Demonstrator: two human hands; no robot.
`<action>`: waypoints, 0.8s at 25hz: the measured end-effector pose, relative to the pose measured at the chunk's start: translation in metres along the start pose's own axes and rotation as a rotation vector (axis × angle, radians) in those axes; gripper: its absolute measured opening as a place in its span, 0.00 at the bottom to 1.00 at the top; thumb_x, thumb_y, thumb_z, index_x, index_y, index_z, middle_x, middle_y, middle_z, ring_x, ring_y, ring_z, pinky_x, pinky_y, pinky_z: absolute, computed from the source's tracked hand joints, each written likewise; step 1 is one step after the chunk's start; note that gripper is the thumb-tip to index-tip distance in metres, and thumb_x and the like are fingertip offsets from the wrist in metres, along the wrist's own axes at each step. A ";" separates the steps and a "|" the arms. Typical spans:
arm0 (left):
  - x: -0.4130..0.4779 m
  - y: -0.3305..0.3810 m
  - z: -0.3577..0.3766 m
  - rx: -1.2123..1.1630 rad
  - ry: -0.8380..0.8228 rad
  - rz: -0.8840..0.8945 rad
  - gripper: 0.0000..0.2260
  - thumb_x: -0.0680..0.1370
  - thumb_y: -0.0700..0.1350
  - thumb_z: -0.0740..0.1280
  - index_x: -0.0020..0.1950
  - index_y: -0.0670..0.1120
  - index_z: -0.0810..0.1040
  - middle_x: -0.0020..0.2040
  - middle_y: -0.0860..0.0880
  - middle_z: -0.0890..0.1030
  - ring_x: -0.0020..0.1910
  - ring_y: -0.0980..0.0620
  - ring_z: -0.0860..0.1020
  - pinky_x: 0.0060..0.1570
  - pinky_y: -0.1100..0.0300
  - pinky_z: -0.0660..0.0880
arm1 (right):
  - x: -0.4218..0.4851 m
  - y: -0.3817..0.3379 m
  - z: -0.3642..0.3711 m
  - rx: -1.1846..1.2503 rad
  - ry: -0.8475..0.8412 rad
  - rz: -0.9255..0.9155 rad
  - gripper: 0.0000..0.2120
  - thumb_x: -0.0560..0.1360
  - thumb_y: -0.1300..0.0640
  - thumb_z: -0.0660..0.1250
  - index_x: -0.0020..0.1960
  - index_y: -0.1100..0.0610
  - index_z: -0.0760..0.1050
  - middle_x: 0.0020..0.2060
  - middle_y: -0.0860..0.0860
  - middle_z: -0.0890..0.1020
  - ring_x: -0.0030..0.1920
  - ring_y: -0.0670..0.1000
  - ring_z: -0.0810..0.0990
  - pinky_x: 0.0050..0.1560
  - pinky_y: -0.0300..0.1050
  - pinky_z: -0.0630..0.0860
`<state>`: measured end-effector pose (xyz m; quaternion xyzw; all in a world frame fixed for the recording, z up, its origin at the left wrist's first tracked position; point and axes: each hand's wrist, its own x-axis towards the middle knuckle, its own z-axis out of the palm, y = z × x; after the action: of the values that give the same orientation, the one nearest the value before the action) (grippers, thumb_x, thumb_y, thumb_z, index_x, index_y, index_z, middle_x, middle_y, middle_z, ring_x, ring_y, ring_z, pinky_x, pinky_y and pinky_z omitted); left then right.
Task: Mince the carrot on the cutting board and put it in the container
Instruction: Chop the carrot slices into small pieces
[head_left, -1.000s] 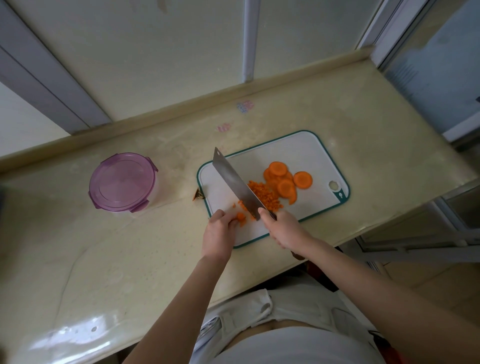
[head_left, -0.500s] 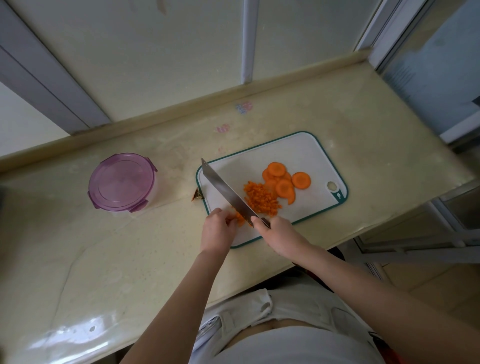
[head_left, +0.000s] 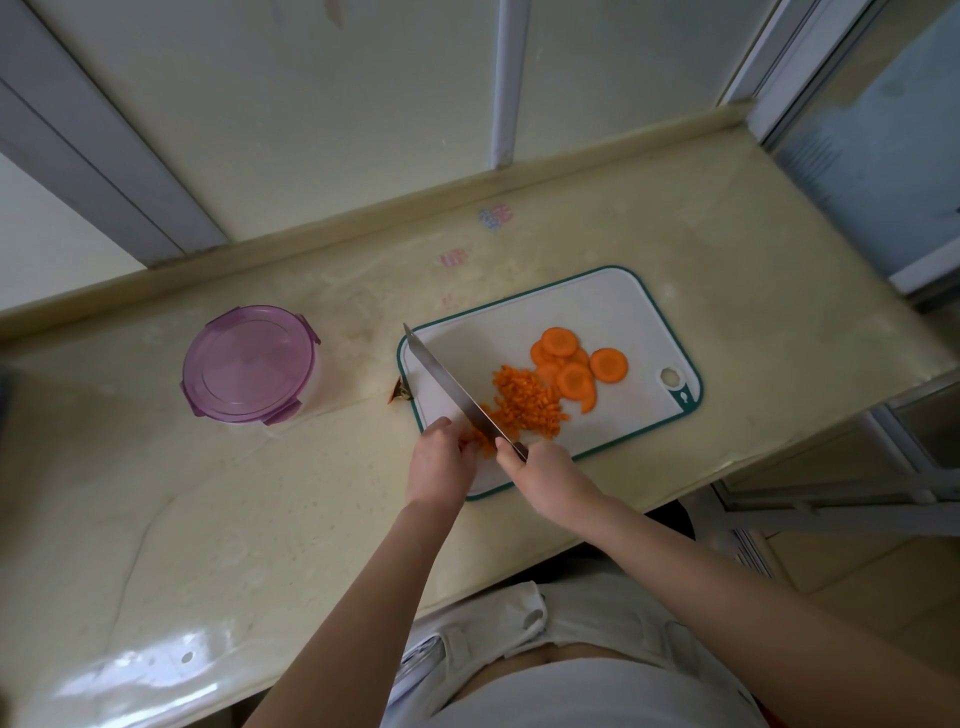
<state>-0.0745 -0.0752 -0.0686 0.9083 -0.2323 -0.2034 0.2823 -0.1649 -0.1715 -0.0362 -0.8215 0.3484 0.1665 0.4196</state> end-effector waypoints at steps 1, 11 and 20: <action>0.000 -0.001 0.001 -0.003 0.002 0.000 0.06 0.73 0.36 0.66 0.47 0.39 0.83 0.45 0.42 0.79 0.43 0.45 0.76 0.39 0.67 0.65 | 0.000 0.001 0.002 0.002 0.002 -0.010 0.25 0.81 0.45 0.55 0.28 0.57 0.62 0.24 0.50 0.67 0.25 0.49 0.67 0.27 0.39 0.59; -0.004 -0.003 0.000 0.036 0.021 0.051 0.05 0.74 0.38 0.67 0.47 0.41 0.82 0.43 0.45 0.77 0.40 0.48 0.75 0.37 0.66 0.65 | 0.004 0.011 -0.012 0.121 -0.036 -0.012 0.24 0.81 0.46 0.54 0.31 0.57 0.62 0.25 0.51 0.66 0.27 0.51 0.66 0.30 0.43 0.62; 0.000 0.005 0.003 -0.055 0.018 0.059 0.03 0.74 0.38 0.68 0.46 0.42 0.82 0.45 0.46 0.81 0.43 0.52 0.77 0.44 0.67 0.71 | 0.004 0.014 -0.025 0.158 0.074 0.024 0.23 0.81 0.45 0.55 0.32 0.57 0.66 0.26 0.51 0.69 0.28 0.51 0.70 0.30 0.41 0.64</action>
<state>-0.0772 -0.0801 -0.0678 0.8947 -0.2509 -0.1932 0.3151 -0.1722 -0.1987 -0.0315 -0.7871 0.3856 0.1131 0.4681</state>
